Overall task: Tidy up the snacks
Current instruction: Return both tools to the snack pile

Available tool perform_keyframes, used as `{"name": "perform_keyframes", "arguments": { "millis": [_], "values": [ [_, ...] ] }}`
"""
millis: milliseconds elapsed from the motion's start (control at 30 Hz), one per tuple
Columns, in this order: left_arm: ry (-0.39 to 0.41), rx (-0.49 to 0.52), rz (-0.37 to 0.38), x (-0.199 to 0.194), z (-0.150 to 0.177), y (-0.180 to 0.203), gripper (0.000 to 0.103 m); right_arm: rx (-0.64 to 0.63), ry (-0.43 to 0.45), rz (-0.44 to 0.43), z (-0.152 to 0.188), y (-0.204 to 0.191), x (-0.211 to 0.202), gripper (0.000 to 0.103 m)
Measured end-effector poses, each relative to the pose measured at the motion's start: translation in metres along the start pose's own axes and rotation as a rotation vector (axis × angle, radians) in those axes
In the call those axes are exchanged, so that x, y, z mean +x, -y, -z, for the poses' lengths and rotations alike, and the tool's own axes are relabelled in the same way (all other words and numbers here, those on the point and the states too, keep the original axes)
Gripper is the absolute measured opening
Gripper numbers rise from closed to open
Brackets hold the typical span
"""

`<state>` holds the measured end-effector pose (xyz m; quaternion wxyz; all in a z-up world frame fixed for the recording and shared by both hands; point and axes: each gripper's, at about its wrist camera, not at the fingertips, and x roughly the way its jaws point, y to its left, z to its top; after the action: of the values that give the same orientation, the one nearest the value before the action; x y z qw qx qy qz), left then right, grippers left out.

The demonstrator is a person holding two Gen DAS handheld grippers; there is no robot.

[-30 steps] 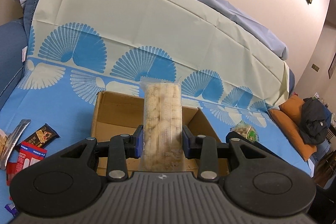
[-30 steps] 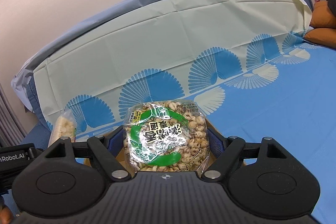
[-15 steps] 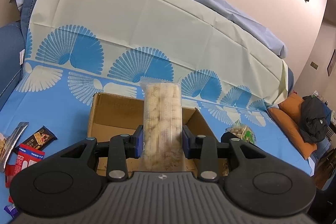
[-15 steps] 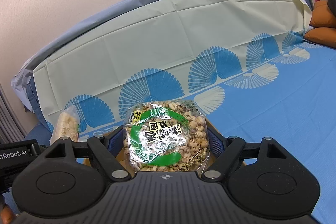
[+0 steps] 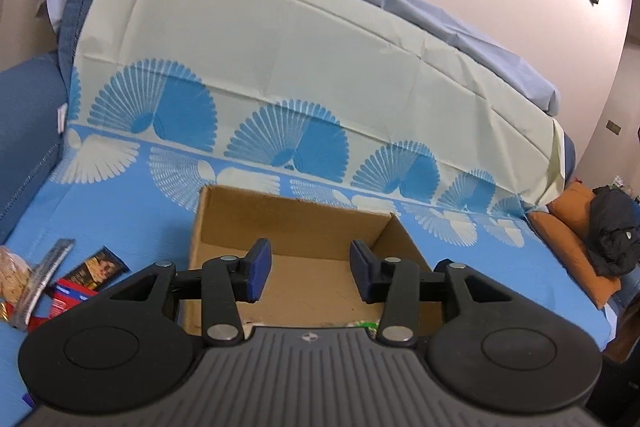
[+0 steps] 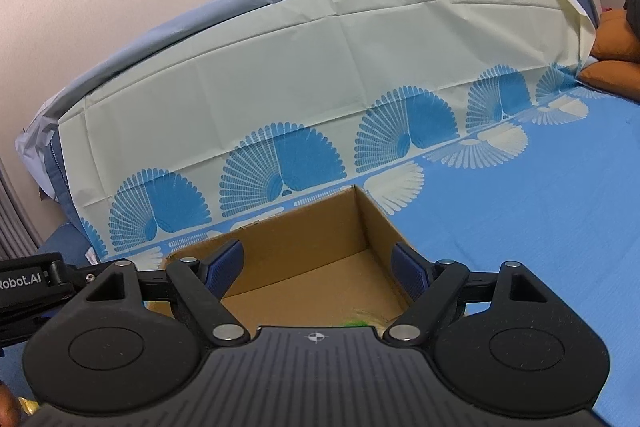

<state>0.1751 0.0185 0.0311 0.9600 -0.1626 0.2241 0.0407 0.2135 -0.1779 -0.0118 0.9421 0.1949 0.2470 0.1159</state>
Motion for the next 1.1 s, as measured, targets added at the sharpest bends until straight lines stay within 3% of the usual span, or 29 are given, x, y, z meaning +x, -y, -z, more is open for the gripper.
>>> {"name": "perform_keyframes", "arguments": {
  "millis": [100,300,467,600,800,933,1100],
  "values": [
    [0.024,0.012,0.011,-0.011,0.002,-0.005,0.045,0.003,0.012,-0.003,0.0,0.0,-0.002,0.083],
    [0.044,0.005,0.052,-0.043,0.013,-0.034,0.016,-0.027,0.032,-0.017,0.003,-0.007,-0.005,0.083],
    [0.051,-0.001,0.005,-0.075,0.026,-0.079,0.015,-0.082,0.043,-0.058,0.009,-0.025,-0.01,0.073],
    [0.073,0.113,-0.081,-0.101,0.04,-0.117,0.015,-0.129,0.056,-0.121,0.015,-0.046,-0.019,0.06],
    [0.102,0.269,-0.224,-0.129,0.072,-0.185,0.015,-0.22,0.079,-0.244,0.029,-0.084,-0.045,0.057],
    [0.099,0.22,-0.288,-0.137,0.101,-0.218,0.015,-0.29,0.077,-0.314,0.042,-0.113,-0.058,0.057],
    [0.097,0.112,-0.317,-0.14,0.097,-0.238,0.017,-0.373,0.033,-0.39,0.067,-0.154,-0.063,0.057]
  ]
}}
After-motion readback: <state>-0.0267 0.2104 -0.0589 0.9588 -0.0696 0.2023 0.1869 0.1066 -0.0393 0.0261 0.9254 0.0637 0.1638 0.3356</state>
